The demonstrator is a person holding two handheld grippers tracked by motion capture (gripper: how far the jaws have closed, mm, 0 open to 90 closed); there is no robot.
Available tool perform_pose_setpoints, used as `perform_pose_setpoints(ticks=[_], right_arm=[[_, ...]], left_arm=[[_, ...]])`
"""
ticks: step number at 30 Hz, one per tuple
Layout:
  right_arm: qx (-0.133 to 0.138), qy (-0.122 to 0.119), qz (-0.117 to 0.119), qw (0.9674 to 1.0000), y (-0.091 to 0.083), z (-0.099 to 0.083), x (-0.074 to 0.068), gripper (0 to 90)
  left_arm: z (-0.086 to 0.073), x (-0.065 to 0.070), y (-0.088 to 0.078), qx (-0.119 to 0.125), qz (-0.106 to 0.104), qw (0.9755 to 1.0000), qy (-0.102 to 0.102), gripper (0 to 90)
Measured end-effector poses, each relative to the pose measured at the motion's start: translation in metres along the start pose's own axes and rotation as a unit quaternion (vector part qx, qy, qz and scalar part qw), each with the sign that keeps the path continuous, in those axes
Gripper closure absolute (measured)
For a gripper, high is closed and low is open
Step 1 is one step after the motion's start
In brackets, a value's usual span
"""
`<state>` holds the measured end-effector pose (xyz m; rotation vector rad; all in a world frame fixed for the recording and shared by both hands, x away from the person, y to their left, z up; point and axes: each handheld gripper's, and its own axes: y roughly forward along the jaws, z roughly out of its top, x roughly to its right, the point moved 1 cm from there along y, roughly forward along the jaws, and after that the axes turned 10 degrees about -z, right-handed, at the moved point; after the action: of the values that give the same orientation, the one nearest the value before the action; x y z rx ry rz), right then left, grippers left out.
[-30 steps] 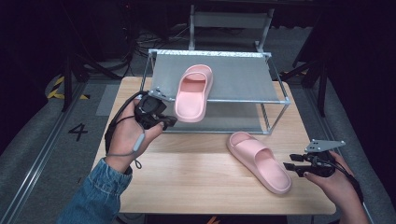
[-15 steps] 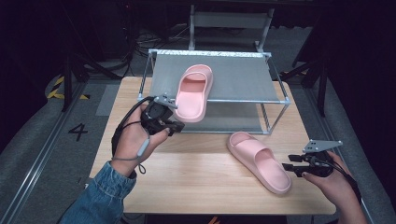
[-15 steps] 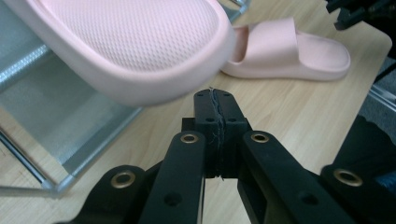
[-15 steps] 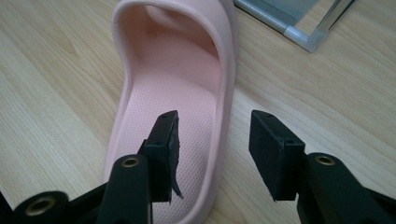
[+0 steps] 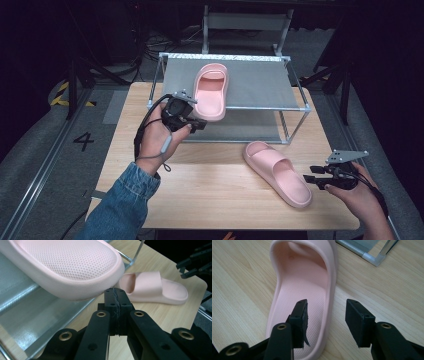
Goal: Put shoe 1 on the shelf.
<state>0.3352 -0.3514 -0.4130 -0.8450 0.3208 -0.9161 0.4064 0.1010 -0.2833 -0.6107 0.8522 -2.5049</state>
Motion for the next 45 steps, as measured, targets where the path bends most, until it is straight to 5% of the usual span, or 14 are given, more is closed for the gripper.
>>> perform_pose_setpoints(ticks=[9, 22, 29, 45], right_arm=[[0.0, 0.002, 0.0, 1.0, -0.001, -0.004, 0.001, 53.4], [-0.002, 0.016, -0.012, 0.9998, -0.011, -0.017, 0.004, 53.4], [-0.003, 0.017, -0.013, 0.9998, -0.012, -0.019, 0.004, 53.4], [-0.003, 0.013, -0.012, 0.9998, -0.012, -0.016, -0.002, 53.1]], left_arm=[[0.015, -0.016, 0.023, 0.012, -0.003, 0.9999, -0.005, 89.6], [0.03, -0.036, 0.035, 0.027, 0.014, 0.9993, -0.02, 89.3], [0.032, -0.044, 0.042, 0.024, 0.007, 0.9991, -0.035, 87.6], [0.022, -0.028, 0.02, 0.013, 0.014, 0.9997, -0.016, 73.0]])
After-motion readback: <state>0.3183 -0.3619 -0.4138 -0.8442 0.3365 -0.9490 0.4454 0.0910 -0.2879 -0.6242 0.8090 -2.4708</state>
